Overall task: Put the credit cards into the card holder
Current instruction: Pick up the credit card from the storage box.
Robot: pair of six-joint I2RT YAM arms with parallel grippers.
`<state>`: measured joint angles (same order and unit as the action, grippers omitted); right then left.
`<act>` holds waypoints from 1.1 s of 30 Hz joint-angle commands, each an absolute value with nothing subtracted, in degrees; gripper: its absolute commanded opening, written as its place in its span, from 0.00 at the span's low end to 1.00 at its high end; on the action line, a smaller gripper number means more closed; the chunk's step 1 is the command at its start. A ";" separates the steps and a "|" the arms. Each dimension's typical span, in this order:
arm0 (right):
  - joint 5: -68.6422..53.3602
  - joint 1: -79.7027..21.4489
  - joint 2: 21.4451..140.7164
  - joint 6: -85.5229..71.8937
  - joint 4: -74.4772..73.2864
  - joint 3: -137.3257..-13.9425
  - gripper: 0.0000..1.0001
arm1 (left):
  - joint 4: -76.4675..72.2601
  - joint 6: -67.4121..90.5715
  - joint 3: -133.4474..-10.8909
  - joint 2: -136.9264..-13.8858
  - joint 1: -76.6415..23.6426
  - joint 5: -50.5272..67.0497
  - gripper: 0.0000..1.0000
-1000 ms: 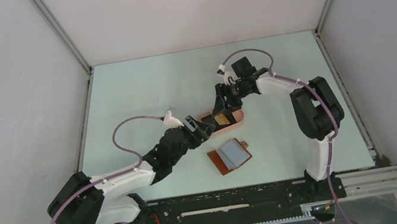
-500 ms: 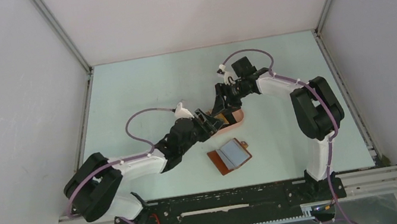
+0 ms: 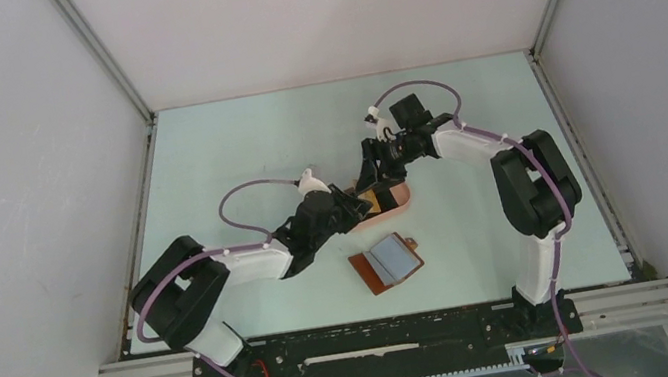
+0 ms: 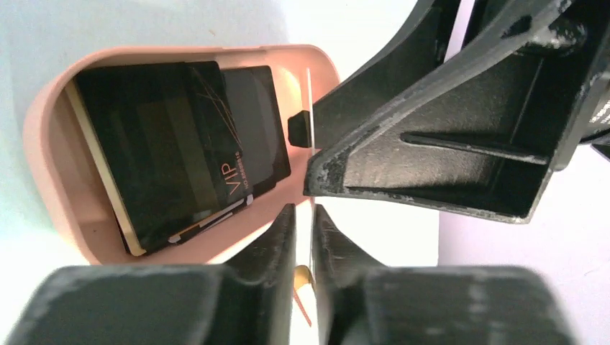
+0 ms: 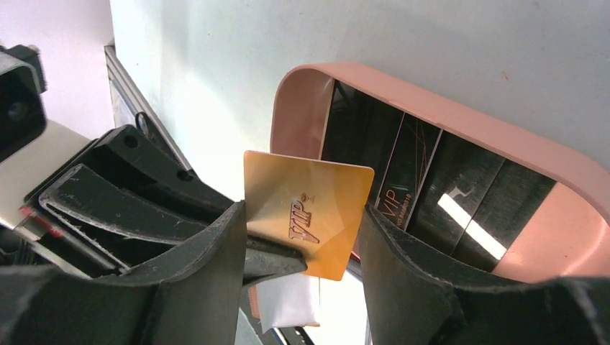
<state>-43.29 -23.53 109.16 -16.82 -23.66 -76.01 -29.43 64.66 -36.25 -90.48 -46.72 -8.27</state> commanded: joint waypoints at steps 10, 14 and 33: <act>-44.67 -24.90 98.33 2.77 -31.20 -77.84 0.86 | -31.53 59.30 -30.79 -79.35 -46.83 -10.94 0.00; -46.64 -24.06 92.64 15.42 -39.10 -79.20 0.89 | -34.41 55.21 -25.31 -72.77 -47.45 -8.30 0.00; -73.70 -16.27 62.71 6.30 -20.94 -53.32 0.99 | -48.89 42.41 -9.01 -48.96 -67.75 -12.92 0.00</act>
